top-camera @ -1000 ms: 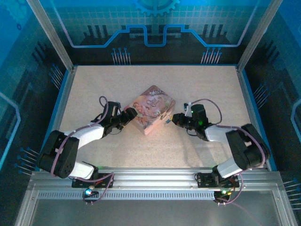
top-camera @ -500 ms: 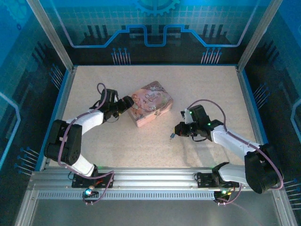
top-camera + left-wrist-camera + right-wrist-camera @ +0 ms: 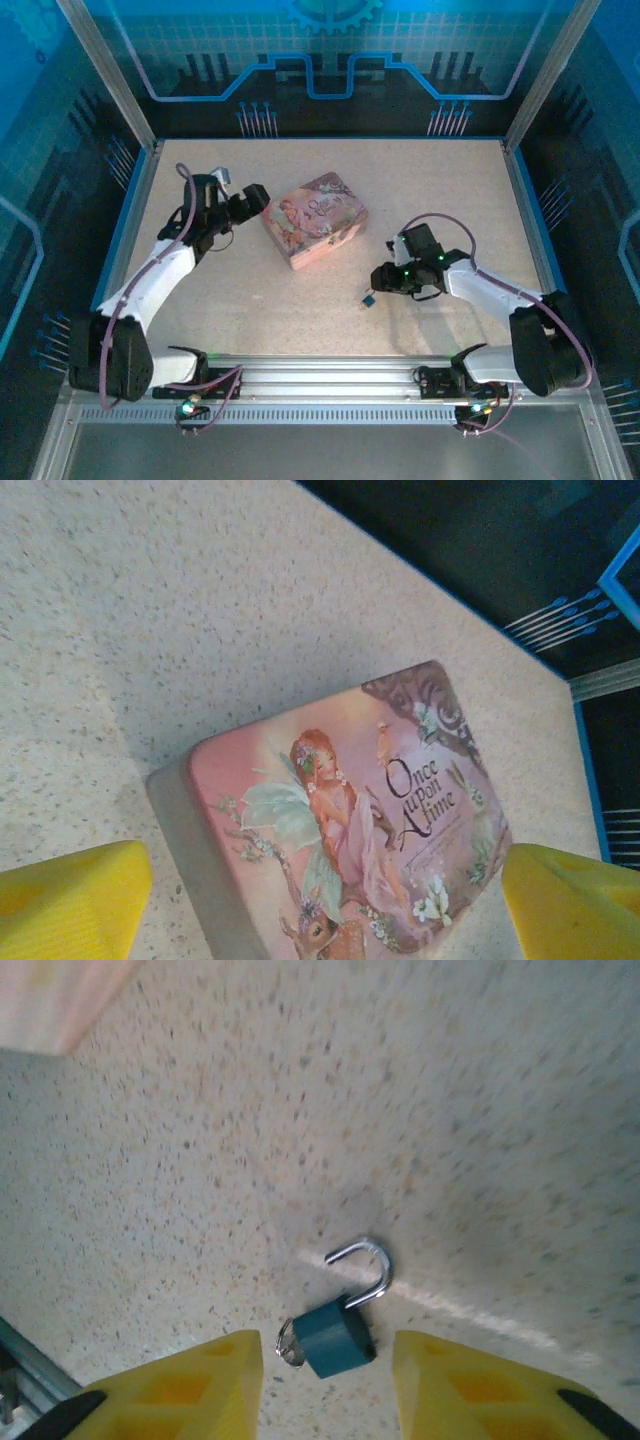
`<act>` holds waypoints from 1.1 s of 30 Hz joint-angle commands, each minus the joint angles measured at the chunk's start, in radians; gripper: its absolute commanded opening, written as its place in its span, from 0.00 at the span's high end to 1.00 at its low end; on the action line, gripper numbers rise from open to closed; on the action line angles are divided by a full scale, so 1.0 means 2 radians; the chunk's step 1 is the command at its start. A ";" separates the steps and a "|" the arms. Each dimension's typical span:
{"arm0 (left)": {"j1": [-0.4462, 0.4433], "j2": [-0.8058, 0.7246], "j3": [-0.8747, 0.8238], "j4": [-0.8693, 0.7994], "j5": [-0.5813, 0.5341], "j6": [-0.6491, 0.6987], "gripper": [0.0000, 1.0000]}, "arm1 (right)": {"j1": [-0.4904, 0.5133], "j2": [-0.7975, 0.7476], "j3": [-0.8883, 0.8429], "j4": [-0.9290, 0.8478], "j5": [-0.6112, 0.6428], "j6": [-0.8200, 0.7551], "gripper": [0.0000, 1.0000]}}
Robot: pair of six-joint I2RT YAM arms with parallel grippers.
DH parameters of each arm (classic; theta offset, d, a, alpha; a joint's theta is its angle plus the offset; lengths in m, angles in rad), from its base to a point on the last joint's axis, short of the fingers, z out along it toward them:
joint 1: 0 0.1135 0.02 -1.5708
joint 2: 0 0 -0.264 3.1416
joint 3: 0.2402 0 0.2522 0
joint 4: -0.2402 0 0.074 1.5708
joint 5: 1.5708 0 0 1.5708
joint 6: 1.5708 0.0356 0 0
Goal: Unlock the padlock with the key
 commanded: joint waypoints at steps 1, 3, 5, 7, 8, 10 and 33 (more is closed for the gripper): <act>0.017 -0.039 -0.019 -0.034 -0.012 0.026 0.07 | -0.029 -0.044 0.032 -0.034 0.044 -0.032 0.55; 0.027 -0.061 -0.030 -0.040 -0.025 0.037 0.06 | -0.048 -0.072 0.039 -0.040 0.072 -0.048 0.50; 0.038 -0.083 -0.044 -0.044 -0.050 0.051 0.02 | -0.066 -0.102 0.042 -0.040 0.114 -0.062 0.38; 0.050 -0.105 -0.063 -0.040 -0.076 0.067 0.01 | -0.081 -0.129 0.040 -0.035 0.174 -0.083 0.19; 0.055 -0.113 -0.073 -0.037 -0.090 0.074 0.01 | -0.087 -0.140 0.036 -0.029 0.206 -0.093 0.10; 0.065 -0.123 -0.094 -0.025 -0.124 0.091 0.01 | -0.103 -0.157 0.018 0.002 0.263 -0.120 0.00; 0.070 0.099 -0.253 0.469 -0.068 0.291 0.01 | -0.156 0.099 -0.122 0.569 0.212 -0.265 0.00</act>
